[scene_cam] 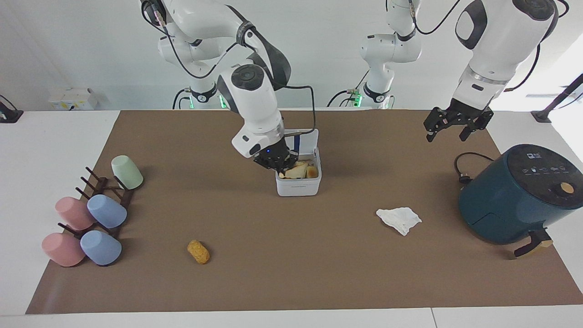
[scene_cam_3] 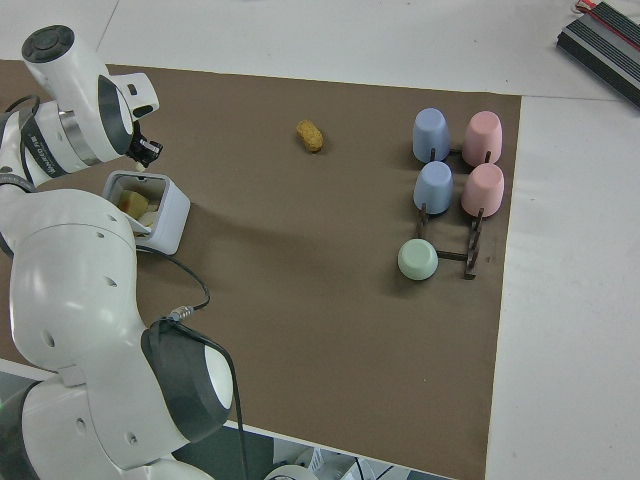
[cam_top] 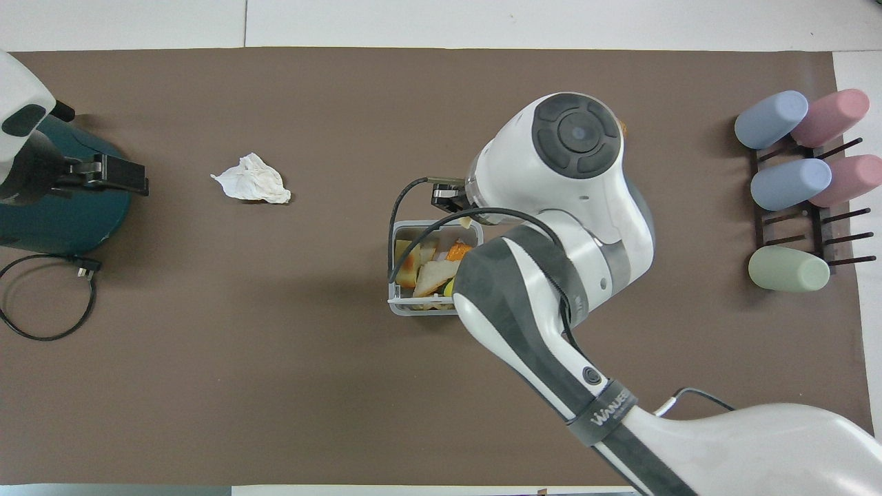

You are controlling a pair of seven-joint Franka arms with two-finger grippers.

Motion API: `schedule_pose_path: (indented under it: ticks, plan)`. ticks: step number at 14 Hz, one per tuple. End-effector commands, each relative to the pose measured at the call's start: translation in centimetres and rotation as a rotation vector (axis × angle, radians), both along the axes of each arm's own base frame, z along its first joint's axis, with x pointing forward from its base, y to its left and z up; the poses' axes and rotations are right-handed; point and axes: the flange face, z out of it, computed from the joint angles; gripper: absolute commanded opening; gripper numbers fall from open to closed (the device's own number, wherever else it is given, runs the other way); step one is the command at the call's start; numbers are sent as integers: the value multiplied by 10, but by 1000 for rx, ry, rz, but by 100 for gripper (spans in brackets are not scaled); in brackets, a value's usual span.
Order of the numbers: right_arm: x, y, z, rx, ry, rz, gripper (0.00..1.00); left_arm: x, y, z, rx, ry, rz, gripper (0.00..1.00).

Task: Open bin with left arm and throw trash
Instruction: 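Drop the tan crumb into the open bin with the right gripper, then grasp the white tissue with the left gripper and lift it, then drop the tissue with the left gripper while the right gripper grasps bread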

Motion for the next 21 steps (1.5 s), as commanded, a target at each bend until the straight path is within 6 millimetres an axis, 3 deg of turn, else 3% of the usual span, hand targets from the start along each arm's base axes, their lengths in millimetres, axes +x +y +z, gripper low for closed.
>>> schedule_pose_path:
  ticks: [1,2,3,5,8,10,14,15,16,17,21]
  plan:
    - [-15,7,-14,4,-6,-30,14,33,-8,-59,10,-14,-14,100]
    - [-21,8,-17,8,-19,-38,18,47,-9,-81,12,-27,-15,100]
    - [-22,8,-20,14,-25,-57,43,58,-11,-103,15,-35,-14,100]
    - [-30,19,-21,17,-16,-91,69,74,-17,-142,16,-47,-22,100]
    - [-30,21,-20,23,-14,-119,77,85,-25,-198,14,-63,-30,100]
    - [-31,21,-21,20,-11,-118,77,87,-43,-234,17,-40,-42,100]
    - [-31,20,-20,16,-6,-118,80,64,-43,-282,14,-48,-47,100]
    - [-32,20,-20,14,-5,-117,81,59,-43,-287,15,-40,-49,83]
    - [-32,20,-20,14,-5,-117,81,57,-44,-288,14,-36,-38,24]
    - [-32,20,-20,14,-2,-119,81,56,-47,-286,9,-38,-2,0]
    - [-32,20,-20,12,-1,-120,81,53,-51,-270,4,-45,13,0]
